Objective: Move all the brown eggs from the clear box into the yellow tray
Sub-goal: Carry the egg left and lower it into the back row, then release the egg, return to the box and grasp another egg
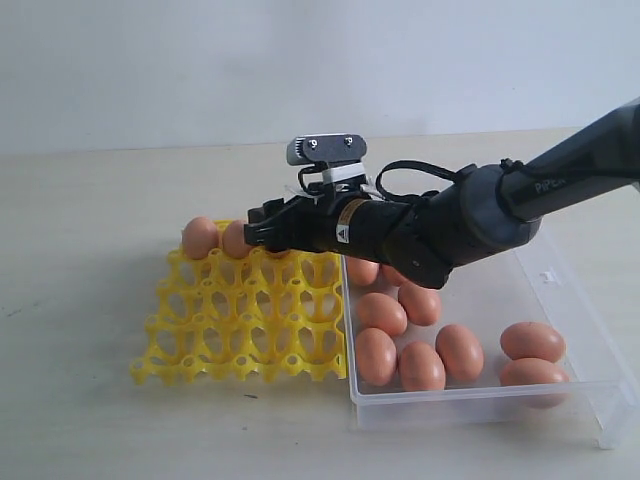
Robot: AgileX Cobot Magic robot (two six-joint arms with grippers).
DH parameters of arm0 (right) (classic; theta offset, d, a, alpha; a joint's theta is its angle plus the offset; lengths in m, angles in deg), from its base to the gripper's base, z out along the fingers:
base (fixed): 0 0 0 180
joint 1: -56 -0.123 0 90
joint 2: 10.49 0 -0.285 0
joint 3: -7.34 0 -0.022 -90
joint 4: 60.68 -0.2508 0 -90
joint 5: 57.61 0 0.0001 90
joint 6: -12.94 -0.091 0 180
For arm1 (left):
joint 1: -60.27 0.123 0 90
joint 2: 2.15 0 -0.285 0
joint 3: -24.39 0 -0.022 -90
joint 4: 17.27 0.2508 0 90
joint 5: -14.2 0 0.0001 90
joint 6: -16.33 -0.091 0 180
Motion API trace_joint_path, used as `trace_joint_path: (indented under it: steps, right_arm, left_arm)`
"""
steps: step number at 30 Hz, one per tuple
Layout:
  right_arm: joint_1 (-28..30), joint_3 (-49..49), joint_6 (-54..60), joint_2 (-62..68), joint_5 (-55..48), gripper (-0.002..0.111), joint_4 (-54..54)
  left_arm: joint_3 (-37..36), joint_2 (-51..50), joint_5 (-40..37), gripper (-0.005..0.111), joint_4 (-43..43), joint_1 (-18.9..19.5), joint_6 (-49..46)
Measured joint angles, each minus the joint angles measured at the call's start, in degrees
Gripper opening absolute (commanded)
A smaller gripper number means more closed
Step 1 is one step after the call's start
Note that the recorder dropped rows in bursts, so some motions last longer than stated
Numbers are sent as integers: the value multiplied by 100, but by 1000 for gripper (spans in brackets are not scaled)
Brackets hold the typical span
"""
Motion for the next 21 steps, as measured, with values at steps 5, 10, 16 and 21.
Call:
trace_joint_path:
  steps: [5, 10, 16, 21]
  right_arm:
    - [0, 0, 13, -168, -262, 50, 0]
    - [0, 0, 265, -1248, -1801, 16, 12]
    - [65, 0, 1451, -2790, -5051, 0, 59]
    - [221, 0, 3031, -3201, -7641, 15, 44]
  left_arm:
    - [0, 0, 0, 0, 0, 0, 0]
    - [0, 0, 0, 0, 0, 0, 0]
    - [0, 0, 0, 0, 0, 0, 0]
    - [0, 0, 0, 0, 0, 0, 0]
